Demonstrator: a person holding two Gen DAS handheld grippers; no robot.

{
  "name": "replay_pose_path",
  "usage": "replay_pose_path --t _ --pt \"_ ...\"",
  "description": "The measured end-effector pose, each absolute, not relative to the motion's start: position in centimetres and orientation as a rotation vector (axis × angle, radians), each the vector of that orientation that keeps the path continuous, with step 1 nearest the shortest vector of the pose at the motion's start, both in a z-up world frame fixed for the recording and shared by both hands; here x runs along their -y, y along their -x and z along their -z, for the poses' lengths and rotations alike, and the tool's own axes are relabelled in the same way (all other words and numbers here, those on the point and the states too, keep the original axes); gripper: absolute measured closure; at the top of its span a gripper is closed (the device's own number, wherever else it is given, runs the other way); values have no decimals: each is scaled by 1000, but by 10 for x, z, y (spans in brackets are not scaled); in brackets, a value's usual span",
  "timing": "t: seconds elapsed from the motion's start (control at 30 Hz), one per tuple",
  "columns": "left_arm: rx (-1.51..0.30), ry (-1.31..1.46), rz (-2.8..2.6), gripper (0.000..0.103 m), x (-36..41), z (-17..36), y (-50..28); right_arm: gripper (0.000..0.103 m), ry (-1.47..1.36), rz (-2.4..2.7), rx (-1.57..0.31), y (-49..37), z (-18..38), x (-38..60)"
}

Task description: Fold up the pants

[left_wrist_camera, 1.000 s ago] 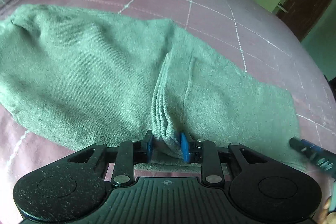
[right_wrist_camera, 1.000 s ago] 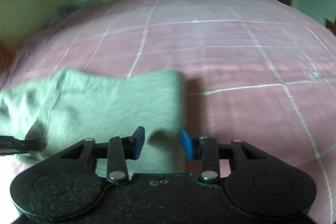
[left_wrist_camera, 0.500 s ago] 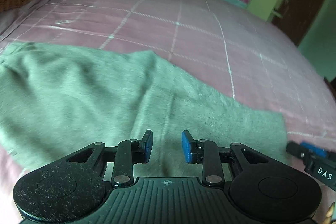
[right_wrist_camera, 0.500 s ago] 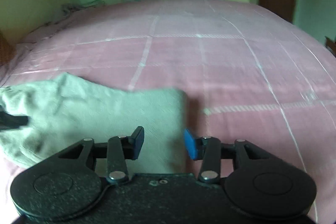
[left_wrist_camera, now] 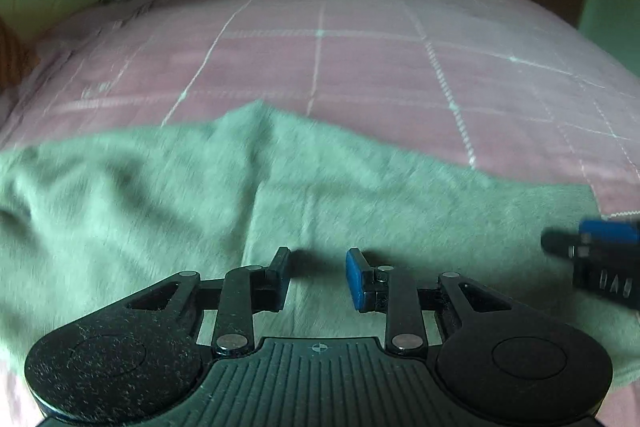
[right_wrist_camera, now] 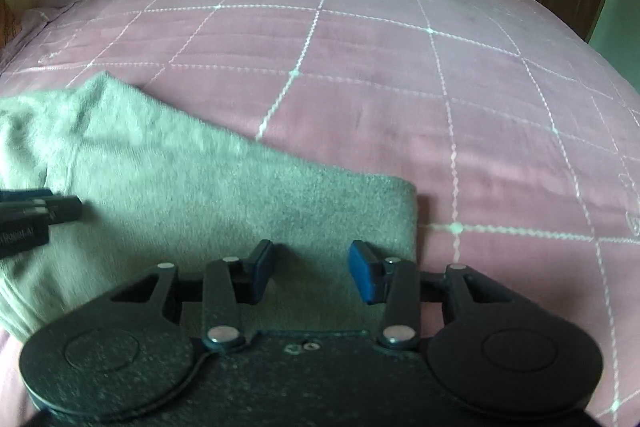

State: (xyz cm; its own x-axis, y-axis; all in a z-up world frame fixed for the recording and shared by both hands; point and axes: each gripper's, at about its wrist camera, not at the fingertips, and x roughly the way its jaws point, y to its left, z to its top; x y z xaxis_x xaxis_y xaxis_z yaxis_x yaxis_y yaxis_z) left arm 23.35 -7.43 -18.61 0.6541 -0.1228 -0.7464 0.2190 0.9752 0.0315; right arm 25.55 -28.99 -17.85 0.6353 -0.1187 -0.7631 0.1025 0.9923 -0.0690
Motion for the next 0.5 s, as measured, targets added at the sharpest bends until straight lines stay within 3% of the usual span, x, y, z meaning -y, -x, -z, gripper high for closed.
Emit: replay_pose_path --t 0.1,0.23,0.5 --pt "-869 -120 176 72 77 193 -248 61 19 137 -809 -261 170 290" --pt "-889 -123 178 72 79 194 -254 59 36 125 -879 -274 191 293" --pt "-876 -145 213 72 69 195 -214 58 94 112 -888 -263 189 285"
